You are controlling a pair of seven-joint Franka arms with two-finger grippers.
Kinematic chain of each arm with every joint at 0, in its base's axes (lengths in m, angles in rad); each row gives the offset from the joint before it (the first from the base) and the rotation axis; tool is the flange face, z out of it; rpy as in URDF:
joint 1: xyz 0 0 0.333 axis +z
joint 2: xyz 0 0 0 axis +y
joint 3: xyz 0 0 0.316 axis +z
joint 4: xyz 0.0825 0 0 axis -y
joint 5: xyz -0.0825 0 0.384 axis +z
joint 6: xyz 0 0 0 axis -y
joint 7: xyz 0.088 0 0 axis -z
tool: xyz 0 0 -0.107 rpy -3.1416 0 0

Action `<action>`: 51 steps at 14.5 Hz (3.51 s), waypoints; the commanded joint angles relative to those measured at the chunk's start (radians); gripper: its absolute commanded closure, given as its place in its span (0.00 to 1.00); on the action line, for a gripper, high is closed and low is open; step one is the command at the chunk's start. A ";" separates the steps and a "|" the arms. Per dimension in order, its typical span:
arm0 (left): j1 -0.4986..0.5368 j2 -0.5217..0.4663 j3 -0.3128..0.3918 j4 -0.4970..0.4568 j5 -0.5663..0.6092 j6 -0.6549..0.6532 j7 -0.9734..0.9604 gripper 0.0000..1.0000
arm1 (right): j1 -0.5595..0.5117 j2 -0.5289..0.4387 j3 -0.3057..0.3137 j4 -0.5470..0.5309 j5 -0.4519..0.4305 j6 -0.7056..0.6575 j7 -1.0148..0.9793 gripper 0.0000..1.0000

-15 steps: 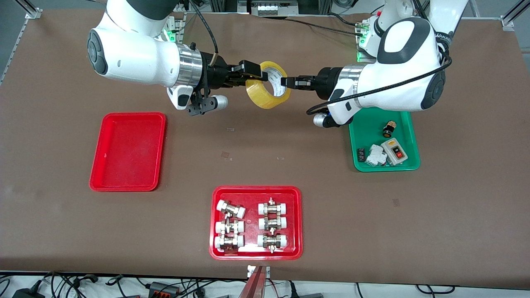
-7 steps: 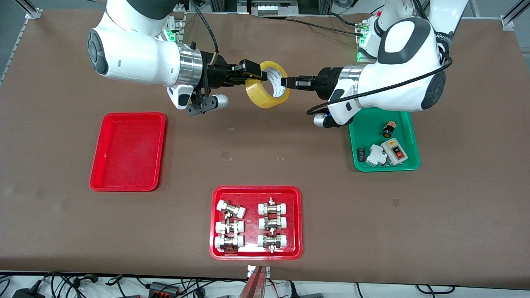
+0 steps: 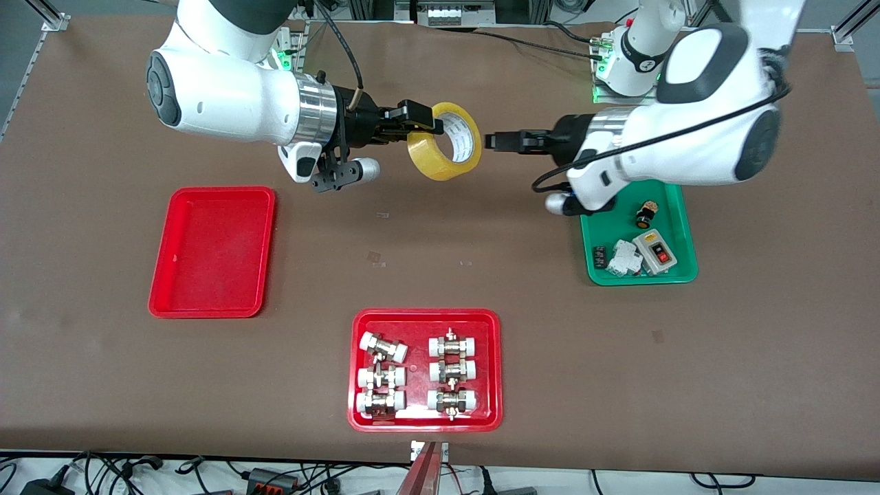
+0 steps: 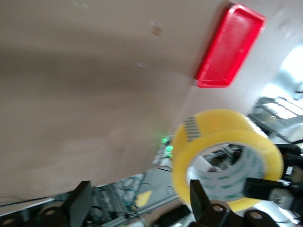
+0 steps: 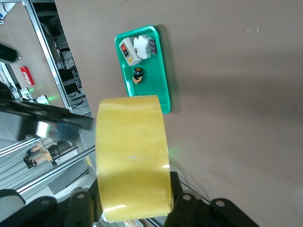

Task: Left arm passes tape to right arm into tray
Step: 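Carry the tape over the empty red tray while the left gripper withdraws, then lower the tape into the red tray and open the right gripper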

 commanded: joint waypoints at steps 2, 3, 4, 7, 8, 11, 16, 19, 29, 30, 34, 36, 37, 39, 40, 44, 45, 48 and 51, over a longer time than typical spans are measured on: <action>0.108 -0.041 -0.004 0.048 0.195 -0.144 0.180 0.00 | -0.059 0.018 0.003 -0.033 -0.004 -0.019 -0.053 0.67; 0.137 -0.047 -0.001 0.047 0.224 -0.164 0.253 0.00 | -0.104 0.027 0.003 -0.053 -0.004 -0.026 -0.063 0.67; 0.163 -0.050 0.001 0.048 0.267 -0.176 0.312 0.00 | -0.151 0.055 0.003 -0.053 -0.004 -0.048 -0.082 0.67; 0.197 -0.081 0.001 0.048 0.464 -0.178 0.467 0.00 | -0.333 0.128 0.003 -0.053 -0.039 -0.130 -0.189 0.67; 0.197 -0.093 0.001 0.048 0.538 -0.176 0.530 0.00 | -0.398 0.158 0.003 -0.055 -0.077 -0.164 -0.235 0.67; 0.197 -0.133 -0.002 0.038 0.637 -0.172 0.569 0.00 | -0.593 0.265 0.003 -0.057 -0.088 -0.252 -0.411 0.67; 0.035 -0.316 0.178 -0.189 0.658 -0.028 0.565 0.00 | -0.737 0.363 0.003 -0.058 -0.227 -0.264 -0.775 0.67; -0.033 -0.406 0.286 -0.311 0.645 0.035 0.572 0.00 | -0.788 0.415 0.003 -0.061 -0.254 -0.275 -0.896 0.67; 0.010 -0.352 0.363 -0.168 0.654 0.088 0.591 0.00 | -0.859 0.440 0.003 -0.106 -0.313 -0.255 -1.068 0.67; 0.007 -0.310 0.363 -0.115 0.655 0.039 0.589 0.00 | -0.859 0.446 0.003 -0.106 -0.313 -0.243 -1.079 0.67; 0.024 -0.179 0.363 0.077 0.651 -0.126 0.588 0.00 | -0.859 0.457 0.003 -0.101 -0.313 -0.221 -1.082 0.66; 0.027 -0.180 0.363 0.070 0.655 -0.121 0.589 0.00 | -0.862 0.469 0.003 -0.101 -0.309 -0.217 -1.111 0.60; 0.027 -0.182 0.363 0.068 0.657 -0.115 0.591 0.00 | -0.866 0.478 0.003 -0.101 -0.309 -0.209 -1.128 0.55; 0.027 -0.203 0.361 0.023 0.658 -0.063 0.591 0.00 | -0.866 0.480 0.003 -0.101 -0.304 -0.206 -1.130 0.20; 0.027 -0.238 0.361 -0.026 0.658 -0.025 0.589 0.00 | -0.866 0.480 0.003 -0.101 -0.303 -0.207 -1.130 0.00; 0.028 -0.271 0.361 -0.078 0.655 -0.001 0.589 0.00 | -0.853 0.472 0.003 -0.104 -0.317 -0.195 -1.130 0.00; 0.028 -0.271 0.361 -0.078 0.657 -0.006 0.589 0.00 | -0.853 0.469 0.001 -0.104 -0.332 -0.194 -1.128 0.00; 0.027 -0.266 0.361 -0.068 0.657 -0.006 0.598 0.00 | -0.840 0.448 0.003 -0.104 -0.378 -0.171 -1.127 0.00; 0.028 -0.266 0.363 -0.068 0.657 -0.008 0.603 0.00 | -0.808 0.411 0.003 -0.125 -0.467 -0.102 -1.127 0.00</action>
